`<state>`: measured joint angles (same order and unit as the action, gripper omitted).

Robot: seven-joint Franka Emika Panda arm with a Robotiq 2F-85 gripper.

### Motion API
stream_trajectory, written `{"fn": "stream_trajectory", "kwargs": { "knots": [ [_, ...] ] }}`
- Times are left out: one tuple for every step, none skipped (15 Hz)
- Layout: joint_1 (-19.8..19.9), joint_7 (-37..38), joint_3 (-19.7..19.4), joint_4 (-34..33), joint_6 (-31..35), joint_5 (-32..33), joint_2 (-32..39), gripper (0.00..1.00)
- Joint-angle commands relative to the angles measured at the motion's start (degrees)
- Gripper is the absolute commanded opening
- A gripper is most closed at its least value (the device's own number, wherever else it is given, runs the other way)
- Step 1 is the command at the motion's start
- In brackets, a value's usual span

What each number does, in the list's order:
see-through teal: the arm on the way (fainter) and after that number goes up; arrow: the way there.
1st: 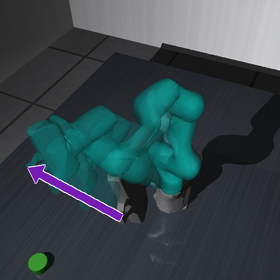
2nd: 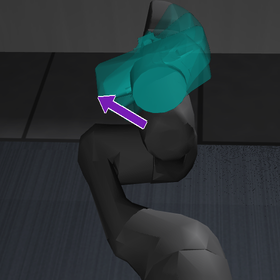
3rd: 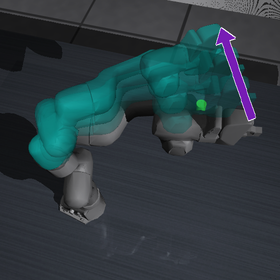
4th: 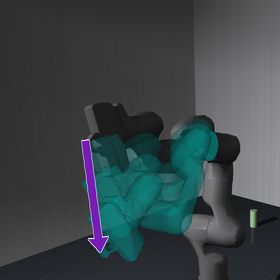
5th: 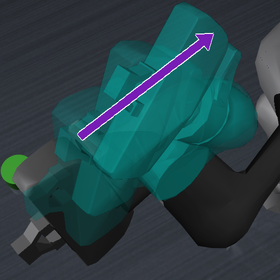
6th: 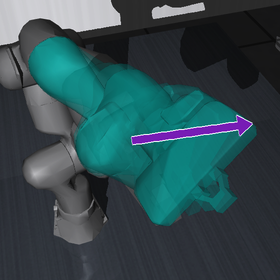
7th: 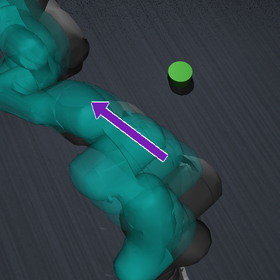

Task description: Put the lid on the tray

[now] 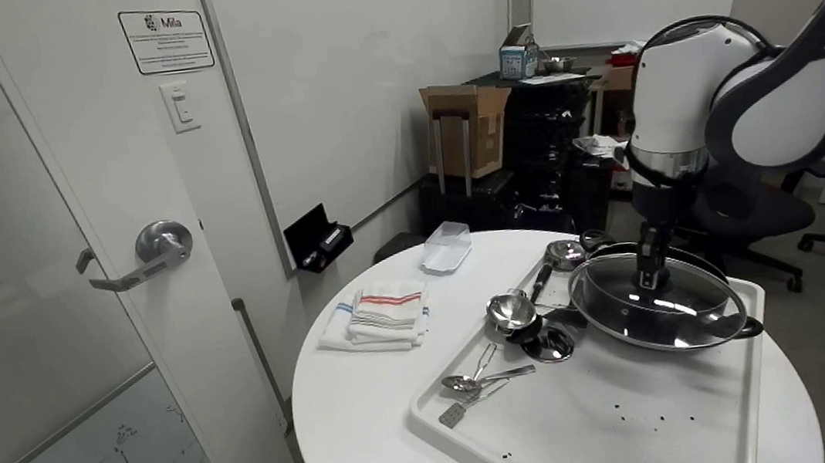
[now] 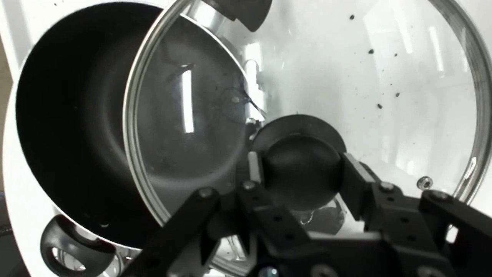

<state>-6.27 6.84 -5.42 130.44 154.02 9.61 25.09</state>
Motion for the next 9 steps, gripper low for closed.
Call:
{"fn": "stream_trajectory", "kwargs": {
  "knots": [
    [-4.92, 3.44, -1.19, 2.63, 0.49, 5.9, -2.27, 0.25],
    [-6.36, 4.4, -1.3, 2.91, 0.54, 7.45, -2.11, 0.25],
    [-7.65, 5.28, -1.31, 3.15, 0.54, 8.89, -1.99, 0.25],
    [-8.9, 6.18, -1.29, 3.29, 0.45, 10.26, -1.84, 0.25],
    [-10.13, 7.07, -1.22, 3.37, 0.38, 11.59, -1.67, 0.25],
    [-11.31, 7.9, -1.13, 3.45, 0.32, 12.89, -1.47, 0.25],
    [-12.29, 8.63, -1.09, 3.5, 0.37, 14.03, -1.29, 0.25],
    [-13.1, 9.15, -0.87, 3.43, 0.2, 14.82, -1.04, 0.25],
    [-13.96, 9.66, -0.91, 3.37, 0.3, 15.86, -0.81, 0.25]
  ]
}}
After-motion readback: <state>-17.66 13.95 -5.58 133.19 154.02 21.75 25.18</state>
